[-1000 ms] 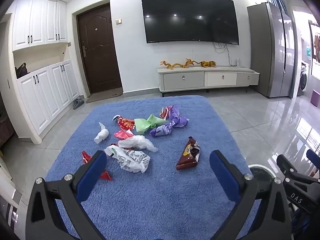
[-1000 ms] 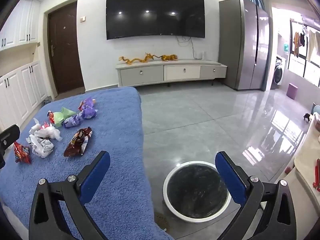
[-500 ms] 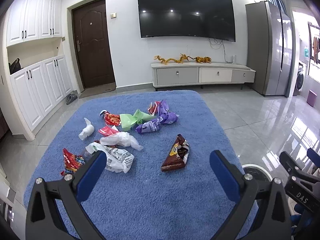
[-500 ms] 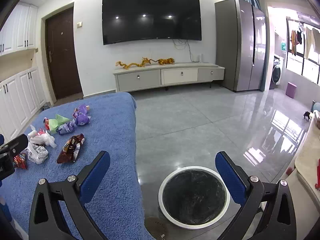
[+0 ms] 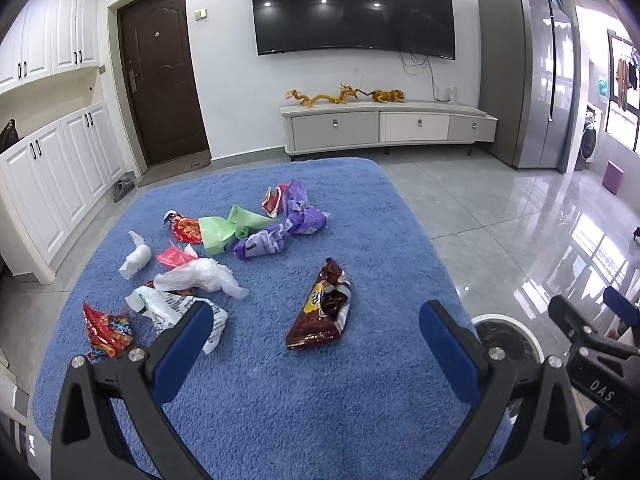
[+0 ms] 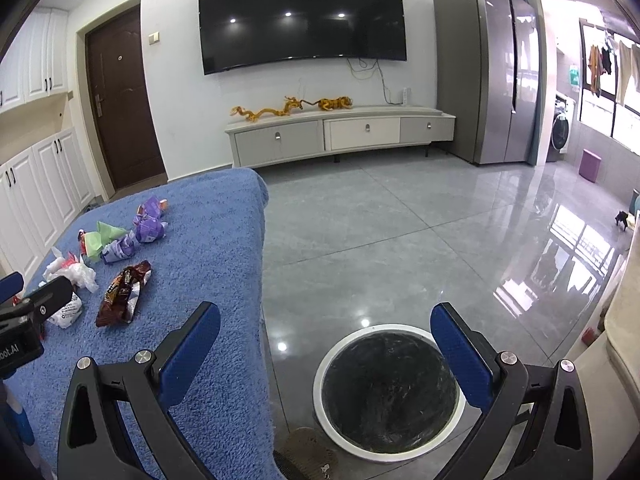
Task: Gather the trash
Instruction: 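Move both tools toward the wrappers on the blue rug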
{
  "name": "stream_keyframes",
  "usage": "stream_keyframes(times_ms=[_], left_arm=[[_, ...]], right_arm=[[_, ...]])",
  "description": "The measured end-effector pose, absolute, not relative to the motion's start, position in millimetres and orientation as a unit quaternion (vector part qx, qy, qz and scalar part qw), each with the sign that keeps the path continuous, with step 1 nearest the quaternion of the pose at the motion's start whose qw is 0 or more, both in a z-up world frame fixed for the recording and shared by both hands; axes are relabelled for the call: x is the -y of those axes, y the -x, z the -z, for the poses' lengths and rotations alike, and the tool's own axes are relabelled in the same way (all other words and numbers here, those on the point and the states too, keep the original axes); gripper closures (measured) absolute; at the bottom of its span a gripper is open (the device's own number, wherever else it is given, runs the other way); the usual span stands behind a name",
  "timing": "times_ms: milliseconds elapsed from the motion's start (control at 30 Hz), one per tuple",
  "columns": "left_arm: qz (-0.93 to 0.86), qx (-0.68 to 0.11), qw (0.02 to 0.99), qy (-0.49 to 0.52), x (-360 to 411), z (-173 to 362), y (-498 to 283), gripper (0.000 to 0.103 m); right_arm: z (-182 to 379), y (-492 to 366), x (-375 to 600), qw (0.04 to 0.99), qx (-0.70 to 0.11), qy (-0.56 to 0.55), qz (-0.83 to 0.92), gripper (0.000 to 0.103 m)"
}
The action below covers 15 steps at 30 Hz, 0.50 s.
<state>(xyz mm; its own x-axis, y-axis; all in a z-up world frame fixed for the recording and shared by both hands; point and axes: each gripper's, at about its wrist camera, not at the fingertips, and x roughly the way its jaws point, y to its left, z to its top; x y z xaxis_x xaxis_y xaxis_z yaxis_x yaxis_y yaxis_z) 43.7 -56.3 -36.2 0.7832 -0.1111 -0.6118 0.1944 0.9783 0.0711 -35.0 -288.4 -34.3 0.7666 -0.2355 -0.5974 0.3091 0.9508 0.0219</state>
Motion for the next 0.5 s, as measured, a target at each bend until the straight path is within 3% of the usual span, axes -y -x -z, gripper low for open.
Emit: stream_keyframes(times_ms=[500], left_arm=[[0.075, -0.334, 0.936, -0.078, 68.1, 43.1, -63.1, 0.000]], right_arm=[[48.8, 11.4, 296.8, 0.934, -0.330, -0.063, 0.120, 0.001]])
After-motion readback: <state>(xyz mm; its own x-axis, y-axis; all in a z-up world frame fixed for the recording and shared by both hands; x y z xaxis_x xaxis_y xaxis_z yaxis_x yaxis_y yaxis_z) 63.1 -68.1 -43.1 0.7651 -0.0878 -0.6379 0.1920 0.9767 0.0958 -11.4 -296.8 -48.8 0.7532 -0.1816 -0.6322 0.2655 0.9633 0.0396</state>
